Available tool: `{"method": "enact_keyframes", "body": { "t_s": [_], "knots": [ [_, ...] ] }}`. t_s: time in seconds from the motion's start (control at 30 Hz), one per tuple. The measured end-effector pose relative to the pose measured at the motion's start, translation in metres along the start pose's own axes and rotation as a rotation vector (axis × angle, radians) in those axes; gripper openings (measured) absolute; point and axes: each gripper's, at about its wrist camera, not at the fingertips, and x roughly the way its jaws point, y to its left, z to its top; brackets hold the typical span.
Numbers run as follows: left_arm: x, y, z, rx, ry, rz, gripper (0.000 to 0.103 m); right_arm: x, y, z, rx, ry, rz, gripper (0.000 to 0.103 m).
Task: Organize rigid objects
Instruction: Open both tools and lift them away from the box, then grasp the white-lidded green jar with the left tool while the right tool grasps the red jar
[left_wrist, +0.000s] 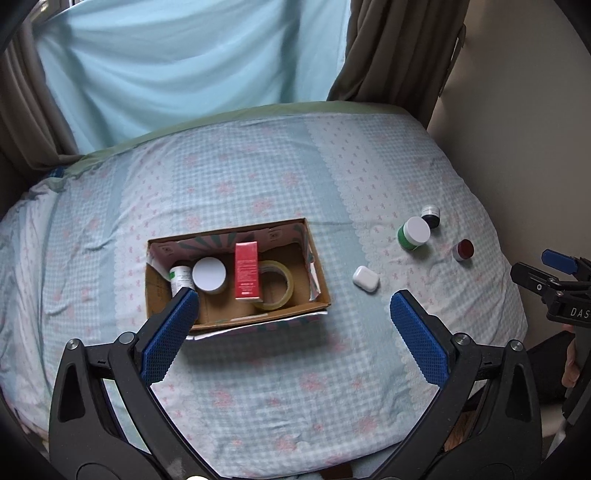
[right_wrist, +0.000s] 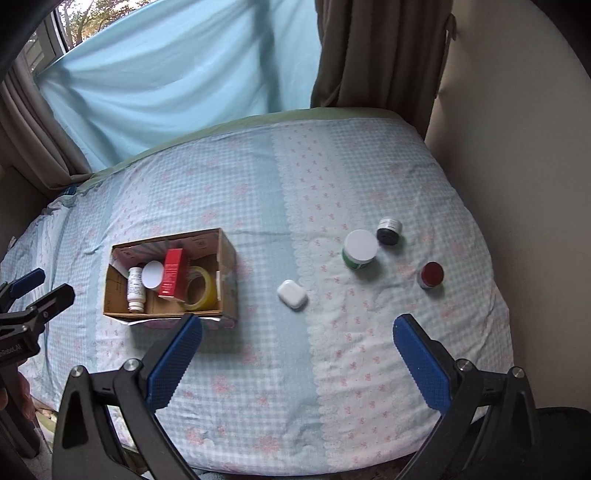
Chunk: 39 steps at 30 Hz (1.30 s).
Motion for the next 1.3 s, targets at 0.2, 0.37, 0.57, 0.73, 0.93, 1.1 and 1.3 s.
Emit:
{"method": "enact_keyframes", "body": {
  "t_s": [0.2, 0.37, 0.57, 0.73, 0.93, 1.1, 1.3],
  "knots": [
    [0.014, -0.077, 0.004, -0.028, -0.032, 0.001, 0.103, 0.009, -0.081, 0.010, -0.026, -0.026, 0.012, 0.103],
    [0.040, -0.132, 0.011, -0.053, -0.032, -0.037, 0.103, 0.026, -0.132, 0.016, -0.082, -0.037, -0.013, 0.103],
    [0.090, -0.186, 0.017, 0.014, -0.019, -0.052, 0.103, 0.056, -0.179, 0.013, -0.060, -0.037, -0.010, 0.103],
    [0.154, -0.220, 0.020, 0.092, -0.027, -0.089, 0.103, 0.098, -0.203, 0.001, -0.064, -0.059, -0.065, 0.103],
    [0.254, -0.255, 0.013, 0.179, -0.003, -0.136, 0.103, 0.161, -0.233, -0.016, 0.011, -0.087, -0.055, 0.103],
    [0.327, -0.279, -0.001, 0.254, 0.009, -0.149, 0.103, 0.218, -0.249, -0.028, 0.032, -0.094, -0.067, 0.103],
    [0.387, -0.297, -0.006, 0.268, 0.004, -0.144, 0.099, 0.274, -0.258, -0.033, 0.025, -0.084, -0.074, 0.099]
  ]
}}
